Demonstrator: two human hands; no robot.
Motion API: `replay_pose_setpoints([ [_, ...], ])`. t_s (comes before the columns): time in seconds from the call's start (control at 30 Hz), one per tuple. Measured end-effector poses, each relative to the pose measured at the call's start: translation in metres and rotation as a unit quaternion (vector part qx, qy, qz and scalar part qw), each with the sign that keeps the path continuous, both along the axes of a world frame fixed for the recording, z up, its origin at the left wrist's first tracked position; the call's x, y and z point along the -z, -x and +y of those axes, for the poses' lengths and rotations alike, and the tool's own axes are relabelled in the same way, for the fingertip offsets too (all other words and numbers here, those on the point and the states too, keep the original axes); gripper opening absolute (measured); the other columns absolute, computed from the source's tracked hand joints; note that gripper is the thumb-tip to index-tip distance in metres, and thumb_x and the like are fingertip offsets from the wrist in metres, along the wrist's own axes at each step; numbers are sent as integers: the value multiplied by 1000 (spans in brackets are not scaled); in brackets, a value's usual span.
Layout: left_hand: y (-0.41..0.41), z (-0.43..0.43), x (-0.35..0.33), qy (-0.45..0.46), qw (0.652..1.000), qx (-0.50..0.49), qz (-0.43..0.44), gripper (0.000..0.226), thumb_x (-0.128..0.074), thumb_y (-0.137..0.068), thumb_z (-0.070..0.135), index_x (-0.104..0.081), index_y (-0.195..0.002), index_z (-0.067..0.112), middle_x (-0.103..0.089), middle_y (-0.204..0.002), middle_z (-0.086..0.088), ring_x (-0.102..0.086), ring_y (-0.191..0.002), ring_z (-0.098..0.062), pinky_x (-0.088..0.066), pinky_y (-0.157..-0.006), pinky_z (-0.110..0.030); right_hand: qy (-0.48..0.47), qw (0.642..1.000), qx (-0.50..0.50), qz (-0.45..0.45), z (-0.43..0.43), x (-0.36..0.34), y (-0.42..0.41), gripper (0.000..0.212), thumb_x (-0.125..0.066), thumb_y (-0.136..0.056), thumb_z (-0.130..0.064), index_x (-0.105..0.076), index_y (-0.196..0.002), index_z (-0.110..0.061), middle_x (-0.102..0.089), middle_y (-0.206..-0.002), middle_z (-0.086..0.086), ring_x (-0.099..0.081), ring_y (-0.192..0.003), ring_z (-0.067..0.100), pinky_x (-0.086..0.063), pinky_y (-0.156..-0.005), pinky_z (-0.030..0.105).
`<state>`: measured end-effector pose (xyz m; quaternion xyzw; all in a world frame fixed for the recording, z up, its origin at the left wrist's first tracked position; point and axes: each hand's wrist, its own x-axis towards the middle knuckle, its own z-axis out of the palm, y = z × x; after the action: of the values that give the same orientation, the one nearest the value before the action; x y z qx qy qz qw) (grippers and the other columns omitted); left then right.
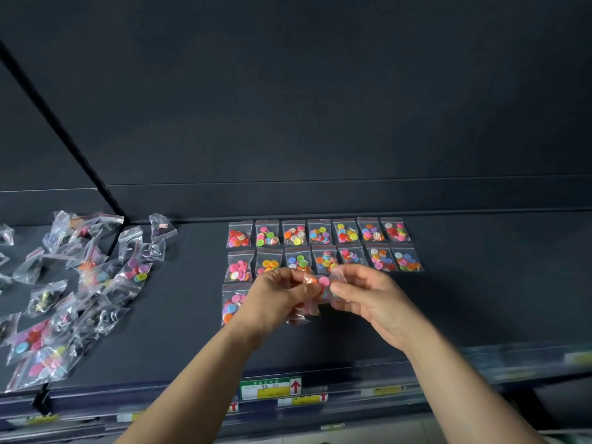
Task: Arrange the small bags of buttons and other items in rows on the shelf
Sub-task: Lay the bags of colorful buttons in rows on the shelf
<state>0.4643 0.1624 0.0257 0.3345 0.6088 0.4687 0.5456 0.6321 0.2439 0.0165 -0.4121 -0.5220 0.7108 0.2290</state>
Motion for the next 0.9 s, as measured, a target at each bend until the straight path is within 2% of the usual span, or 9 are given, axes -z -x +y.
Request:
replay_pose_setpoints([
  [0.1,-5,1,4,7,1000,3,0,14,-70,-84,14,-68,-88,1,-69,-74,-16,-54,-48,-9,-46,-48,-24,11,999,32,-3,6,2,-10,12,-70,-82,-2,-70,-92,-7,-74,-98,12,-71,-89,23,-56,-71,30],
  [0.23,-12,2,8,32,999,-6,17,13,-71,-83,17,-72,-82,5,-67,-71,-13,-50,-49,-9,-48,-48,-24,9,996,84,-23,18,8,-17,9,-69,-83,-1,-71,-89,-7,-75,-88,11,-71,-82,22,-58,-67,31],
  [0.3,-11,2,12,41,998,-16,51,14,-68,-85,20,-73,-87,7,-70,-73,-14,-53,-50,-9,-50,-49,-25,-39,994,61,-85,23,14,-18,9,-67,-86,-3,-71,-90,-10,-74,-86,7,-69,-75,16,-56,-63,26],
  [0.4,-5,2,16,45,992,-67,98,5,-68,-86,19,-73,-86,16,-72,-67,-1,-60,-54,-13,-54,-51,-27,-156,963,-11,-219,35,24,-18,9,-66,-88,-9,-70,-89,-17,-72,-85,-4,-63,-60,1,-49,-55,15],
  [0.47,-2,2,18,46,984,-92,143,2,-72,-83,19,-72,-83,21,-72,-69,3,-64,-56,-12,-56,-52,-25,-204,945,-47,-250,40,31,-12,10,-67,-87,-12,-70,-90,-21,-71,-86,-8,-64,-70,0,-52,-60,17],
  [0.57,0,0,21,52,978,-102,175,12,-75,-80,19,-70,-90,21,-70,-76,3,-63,-50,-7,-55,-49,-21,-272,927,-64,-251,39,35,-2,15,-70,-85,-15,-70,-99,-21,-69,-93,-11,-64,-87,2,-56,-80,23],
  [0.67,1,-3,25,53,972,-92,210,19,-76,-79,23,-70,-97,20,-69,-81,3,-62,-47,-3,-54,-50,-21,-349,902,-64,-247,37,33,-4,26,-70,-86,-19,-67,-111,-24,-62,-104,-19,-57,-97,0,-48,-83,17],
  [0.73,1,-4,28,54,969,-95,220,21,-77,-79,24,-71,-98,20,-69,-85,3,-63,-50,-4,-55,-51,-22,-393,883,-68,-246,36,35,-12,26,-70,-85,-23,-69,-110,-25,-60,-111,-18,-54,-102,1,-46,-89,20],
  [0.9,-1,-3,33,56,962,-93,252,27,-78,-77,26,-70,-102,20,-69,-95,4,-64,-52,-4,-52,-49,-18,-425,852,-160,-260,29,52,-25,32,-71,-83,-33,-69,-114,-27,-54,-111,-19,-45,-107,0,-34,-93,16],
])
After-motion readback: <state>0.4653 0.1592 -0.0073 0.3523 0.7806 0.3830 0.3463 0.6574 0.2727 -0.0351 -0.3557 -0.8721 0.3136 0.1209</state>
